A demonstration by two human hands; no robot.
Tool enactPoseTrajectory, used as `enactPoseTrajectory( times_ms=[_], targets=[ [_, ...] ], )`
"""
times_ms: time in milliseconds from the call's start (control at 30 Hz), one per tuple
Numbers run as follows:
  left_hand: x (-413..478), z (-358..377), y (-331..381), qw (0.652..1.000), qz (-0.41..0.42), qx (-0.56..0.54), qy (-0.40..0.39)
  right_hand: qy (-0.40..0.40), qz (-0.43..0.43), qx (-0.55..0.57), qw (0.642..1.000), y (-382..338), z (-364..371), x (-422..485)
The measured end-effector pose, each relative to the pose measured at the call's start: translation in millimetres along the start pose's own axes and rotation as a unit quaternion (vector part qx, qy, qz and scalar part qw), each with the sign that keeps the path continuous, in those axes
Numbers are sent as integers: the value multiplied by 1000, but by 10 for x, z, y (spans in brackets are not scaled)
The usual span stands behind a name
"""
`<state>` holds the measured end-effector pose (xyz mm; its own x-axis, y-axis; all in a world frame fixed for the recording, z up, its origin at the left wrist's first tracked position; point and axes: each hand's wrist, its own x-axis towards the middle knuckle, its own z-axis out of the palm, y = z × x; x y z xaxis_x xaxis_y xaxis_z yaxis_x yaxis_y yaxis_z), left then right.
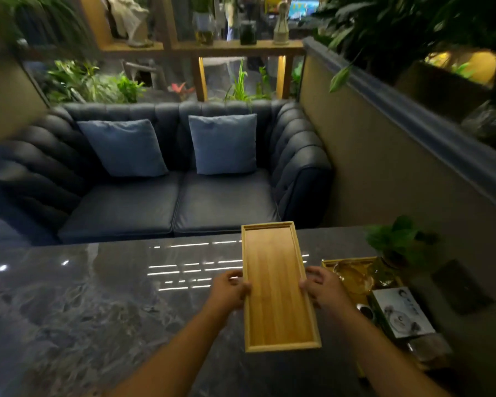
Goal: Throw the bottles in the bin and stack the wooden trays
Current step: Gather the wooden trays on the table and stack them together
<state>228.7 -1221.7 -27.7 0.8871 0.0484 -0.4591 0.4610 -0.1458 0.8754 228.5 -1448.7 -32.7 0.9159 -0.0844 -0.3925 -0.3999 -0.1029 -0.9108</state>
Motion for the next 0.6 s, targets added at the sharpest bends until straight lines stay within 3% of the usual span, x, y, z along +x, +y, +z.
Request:
enactPoseTrajectory(
  times_ms=[300,600],
  targets=[
    [-475,-518,317,993,29,-105,-52,-38,-28,36,998,-498,141,-532],
    [-749,-1141,365,990,65,-119,-35,-80,-47,52,994,-740,631,-781]
  ],
)
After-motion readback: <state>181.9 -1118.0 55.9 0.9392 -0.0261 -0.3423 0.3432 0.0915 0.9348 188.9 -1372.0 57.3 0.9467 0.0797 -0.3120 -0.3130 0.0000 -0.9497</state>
